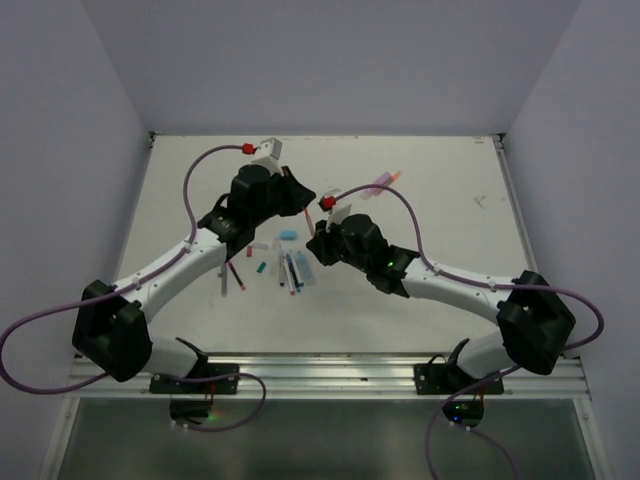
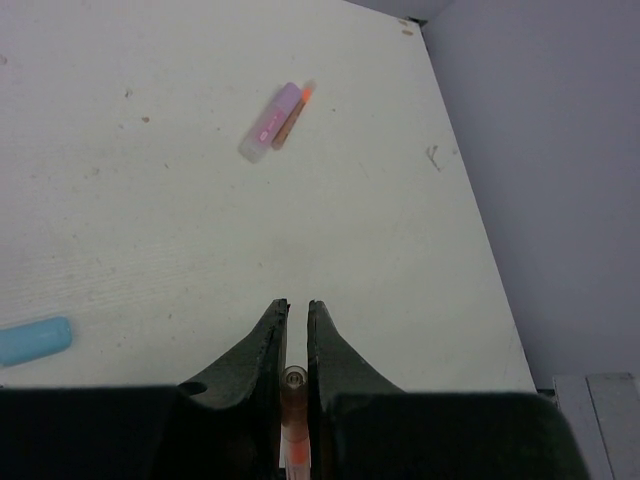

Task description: Open the pen caps

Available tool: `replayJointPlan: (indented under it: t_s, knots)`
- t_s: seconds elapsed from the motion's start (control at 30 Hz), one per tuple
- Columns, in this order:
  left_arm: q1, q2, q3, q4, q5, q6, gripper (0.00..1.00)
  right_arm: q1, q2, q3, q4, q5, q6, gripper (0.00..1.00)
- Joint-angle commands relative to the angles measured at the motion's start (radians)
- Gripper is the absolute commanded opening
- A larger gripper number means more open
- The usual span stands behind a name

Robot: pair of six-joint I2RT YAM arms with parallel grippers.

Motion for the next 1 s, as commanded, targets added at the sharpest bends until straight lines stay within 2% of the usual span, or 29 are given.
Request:
replayJointPlan:
  t_s: [0.0, 0.23, 0.6, 0.87, 0.97]
  knots:
    - [-0.004, -0.055, 0.056, 0.135, -0.053, 0.024, 0.0, 0.004, -0.008, -0.03, 0.008, -0.014, -0.041, 0.0]
    - [0.006, -0.106, 0.136, 0.242, -0.174, 0.052, 0.0, 0.004, -0.016, -0.131, 0.008, -0.043, -0.044, 0.0]
    - [0.096, -0.127, 0.232, 0.345, -0.212, 0.0, 0.0, 0.008, -0.002, -0.228, 0.028, -0.08, -0.044, 0.0]
    - [0.136, -0.095, 0.303, 0.307, -0.176, 0.003, 0.0, 0.016, -0.014, -0.245, -0.001, -0.071, -0.025, 0.0]
    - [0.136, -0.076, 0.301, 0.189, -0.14, 0.02, 0.0, 0.013, -0.018, -0.216, -0.07, 0.01, 0.031, 0.0]
